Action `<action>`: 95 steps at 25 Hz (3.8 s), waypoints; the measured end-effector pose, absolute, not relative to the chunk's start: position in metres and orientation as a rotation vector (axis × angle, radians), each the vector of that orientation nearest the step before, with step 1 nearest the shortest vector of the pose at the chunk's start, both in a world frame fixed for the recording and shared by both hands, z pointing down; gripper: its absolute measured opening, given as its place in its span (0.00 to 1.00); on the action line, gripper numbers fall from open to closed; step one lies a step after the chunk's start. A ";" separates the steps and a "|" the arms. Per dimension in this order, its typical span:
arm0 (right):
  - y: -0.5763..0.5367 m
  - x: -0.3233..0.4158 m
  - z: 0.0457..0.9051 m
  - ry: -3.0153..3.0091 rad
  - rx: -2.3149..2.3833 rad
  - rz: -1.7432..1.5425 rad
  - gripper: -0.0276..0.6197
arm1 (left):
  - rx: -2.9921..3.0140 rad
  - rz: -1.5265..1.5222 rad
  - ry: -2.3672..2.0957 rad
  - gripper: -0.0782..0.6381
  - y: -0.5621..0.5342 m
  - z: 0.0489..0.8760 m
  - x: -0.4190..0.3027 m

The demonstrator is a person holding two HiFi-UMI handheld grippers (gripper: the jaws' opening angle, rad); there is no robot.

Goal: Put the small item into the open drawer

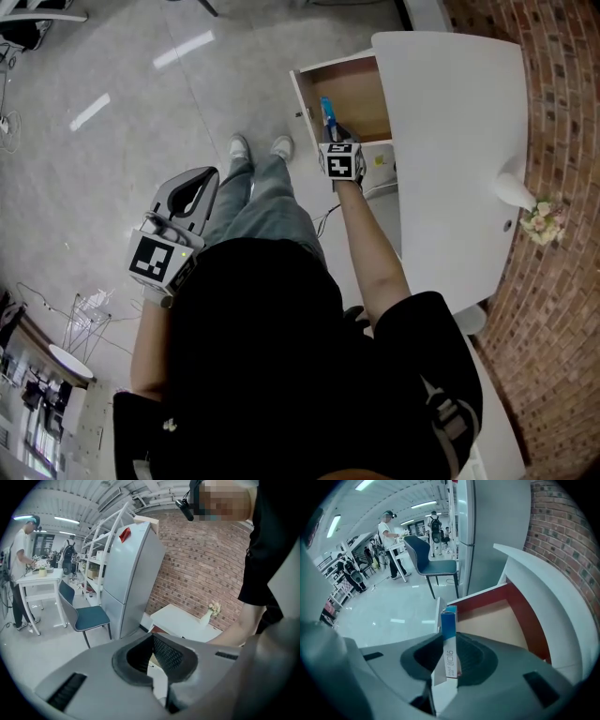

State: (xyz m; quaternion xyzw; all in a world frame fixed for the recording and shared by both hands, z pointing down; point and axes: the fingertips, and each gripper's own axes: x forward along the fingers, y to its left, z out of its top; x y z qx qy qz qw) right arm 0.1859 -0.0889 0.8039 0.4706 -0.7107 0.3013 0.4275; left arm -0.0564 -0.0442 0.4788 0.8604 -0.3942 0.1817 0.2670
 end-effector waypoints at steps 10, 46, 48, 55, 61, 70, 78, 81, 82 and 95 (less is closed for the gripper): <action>-0.093 0.179 0.838 -1.716 1.097 0.736 0.18 | 2.254 0.510 -1.091 0.11 -0.033 0.489 -0.067; -0.147 0.144 0.756 -1.824 1.192 0.696 0.08 | 2.344 0.392 -1.102 0.11 -0.056 0.475 -0.077; -0.152 0.137 0.733 -1.868 1.216 0.685 0.07 | 2.360 0.376 -1.106 0.11 -0.059 0.471 -0.078; -0.170 0.112 0.629 -2.052 1.273 0.596 0.06 | 2.424 0.312 -1.138 0.11 -0.088 0.449 -0.087; -0.170 0.095 0.541 -2.216 1.296 0.474 0.06 | 2.473 0.248 -1.152 0.11 -0.107 0.429 -0.093; -0.167 0.084 0.430 -2.385 1.363 0.293 0.06 | 2.588 0.178 -1.126 0.11 -0.131 0.397 -0.092; -0.158 0.095 0.356 -2.467 1.463 0.152 0.06 | 2.672 0.109 -1.143 0.11 -0.142 0.357 -0.101; -0.156 0.099 0.337 -2.485 1.486 0.105 0.06 | 2.701 0.088 -1.152 0.11 -0.145 0.346 -0.104; -0.156 0.100 0.332 -2.491 1.491 0.096 0.06 | 2.708 0.082 -1.153 0.11 -0.147 0.343 -0.104; -0.150 0.107 0.308 -2.520 1.518 0.034 0.06 | 2.756 0.035 -1.140 0.11 -0.151 0.311 -0.095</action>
